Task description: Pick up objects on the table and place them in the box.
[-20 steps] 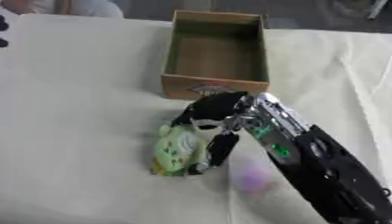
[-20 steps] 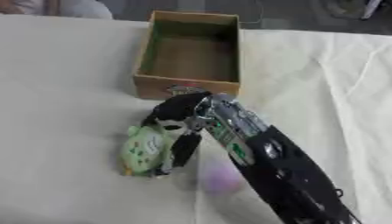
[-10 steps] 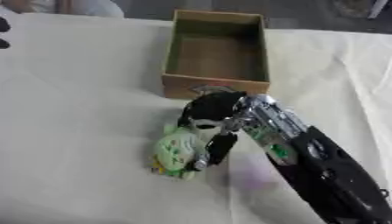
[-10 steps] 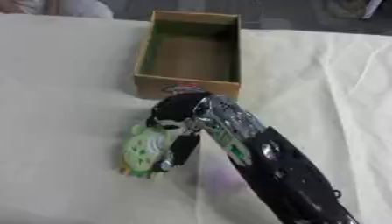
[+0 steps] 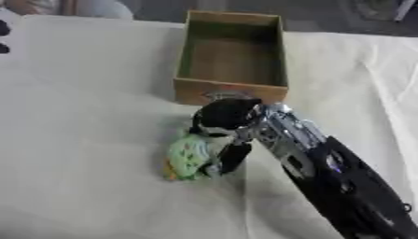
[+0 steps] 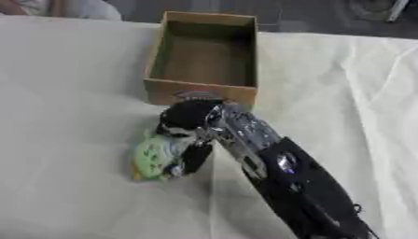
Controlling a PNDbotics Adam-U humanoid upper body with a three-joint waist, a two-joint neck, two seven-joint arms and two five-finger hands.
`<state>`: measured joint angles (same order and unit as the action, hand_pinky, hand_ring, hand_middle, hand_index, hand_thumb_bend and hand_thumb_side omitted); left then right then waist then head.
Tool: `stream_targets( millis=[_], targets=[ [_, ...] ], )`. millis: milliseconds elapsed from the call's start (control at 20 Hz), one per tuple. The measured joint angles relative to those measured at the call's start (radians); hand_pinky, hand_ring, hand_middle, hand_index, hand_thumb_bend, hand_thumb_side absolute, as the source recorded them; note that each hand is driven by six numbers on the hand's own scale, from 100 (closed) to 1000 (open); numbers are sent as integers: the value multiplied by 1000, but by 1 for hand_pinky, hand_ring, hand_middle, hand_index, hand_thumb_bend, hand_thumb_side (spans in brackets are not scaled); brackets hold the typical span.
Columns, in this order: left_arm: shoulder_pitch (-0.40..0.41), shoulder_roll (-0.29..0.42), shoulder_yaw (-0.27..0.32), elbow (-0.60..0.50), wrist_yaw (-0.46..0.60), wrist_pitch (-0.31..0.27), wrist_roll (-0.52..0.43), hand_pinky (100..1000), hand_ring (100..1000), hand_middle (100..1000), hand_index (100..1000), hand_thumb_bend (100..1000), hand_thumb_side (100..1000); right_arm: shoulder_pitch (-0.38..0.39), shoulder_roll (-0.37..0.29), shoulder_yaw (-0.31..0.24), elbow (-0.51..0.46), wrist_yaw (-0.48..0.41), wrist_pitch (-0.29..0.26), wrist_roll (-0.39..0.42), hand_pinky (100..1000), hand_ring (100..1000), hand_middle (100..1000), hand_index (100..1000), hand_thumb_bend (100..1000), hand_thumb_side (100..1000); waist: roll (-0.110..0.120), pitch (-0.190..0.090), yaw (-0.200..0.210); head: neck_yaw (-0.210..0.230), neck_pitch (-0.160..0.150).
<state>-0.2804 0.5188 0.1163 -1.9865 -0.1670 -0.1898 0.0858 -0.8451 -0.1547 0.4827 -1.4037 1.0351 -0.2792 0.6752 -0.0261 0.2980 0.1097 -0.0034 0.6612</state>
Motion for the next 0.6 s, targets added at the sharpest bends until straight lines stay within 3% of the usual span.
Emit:
stream_targets(
  millis=[600],
  targets=[
    [7,0,5,0,4,0,4,579,679,613,880,100,1000,-47,-20,-74,-131,-59,99,-59,815,805,451,540,100,436,3,0,-6,0,-5]
  ],
)
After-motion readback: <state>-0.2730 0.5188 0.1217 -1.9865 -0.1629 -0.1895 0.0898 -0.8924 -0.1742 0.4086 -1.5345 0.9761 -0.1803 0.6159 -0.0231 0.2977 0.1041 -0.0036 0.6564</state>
